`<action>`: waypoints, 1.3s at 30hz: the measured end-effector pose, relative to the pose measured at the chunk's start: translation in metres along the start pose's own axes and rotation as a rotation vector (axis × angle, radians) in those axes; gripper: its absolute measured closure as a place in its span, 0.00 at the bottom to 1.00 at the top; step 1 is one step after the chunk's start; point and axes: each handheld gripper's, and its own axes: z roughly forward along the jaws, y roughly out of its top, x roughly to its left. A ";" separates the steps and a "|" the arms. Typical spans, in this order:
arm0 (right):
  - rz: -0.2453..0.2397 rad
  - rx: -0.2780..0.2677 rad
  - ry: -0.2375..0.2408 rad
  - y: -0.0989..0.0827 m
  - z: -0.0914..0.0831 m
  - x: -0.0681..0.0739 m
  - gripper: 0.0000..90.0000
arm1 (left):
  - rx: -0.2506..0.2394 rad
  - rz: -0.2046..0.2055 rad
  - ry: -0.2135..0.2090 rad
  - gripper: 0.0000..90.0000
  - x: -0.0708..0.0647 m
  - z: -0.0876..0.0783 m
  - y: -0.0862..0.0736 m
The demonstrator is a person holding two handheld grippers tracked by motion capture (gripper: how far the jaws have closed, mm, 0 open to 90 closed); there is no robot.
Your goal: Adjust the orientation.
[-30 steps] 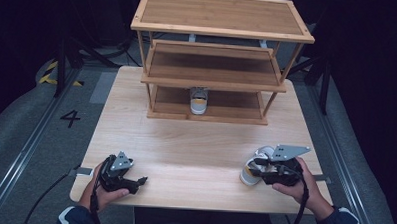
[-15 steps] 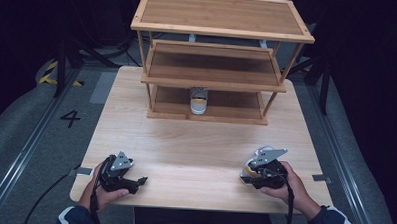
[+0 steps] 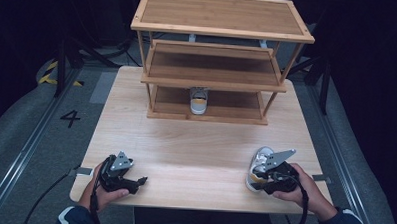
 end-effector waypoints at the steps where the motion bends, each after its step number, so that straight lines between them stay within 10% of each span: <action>1: 0.013 -0.003 0.000 -0.001 -0.001 -0.001 0.67 | 0.000 -0.001 0.000 0.17 0.000 0.000 0.000; 12: 0.096 0.010 -0.003 0.005 0.019 0.003 0.53 | -0.002 0.002 -0.001 0.17 0.000 0.000 0.000; 17: 0.073 -0.023 -0.021 0.006 0.019 0.005 0.76 | -0.002 0.001 -0.001 0.17 0.000 0.000 0.000; 29: 0.014 -0.022 0.033 0.001 0.012 -0.002 0.79 | -0.003 0.004 -0.002 0.17 0.001 0.000 0.000; 39: 0.040 0.056 0.021 -0.005 0.001 -0.004 0.60 | 0.000 0.006 0.003 0.17 0.000 0.000 0.000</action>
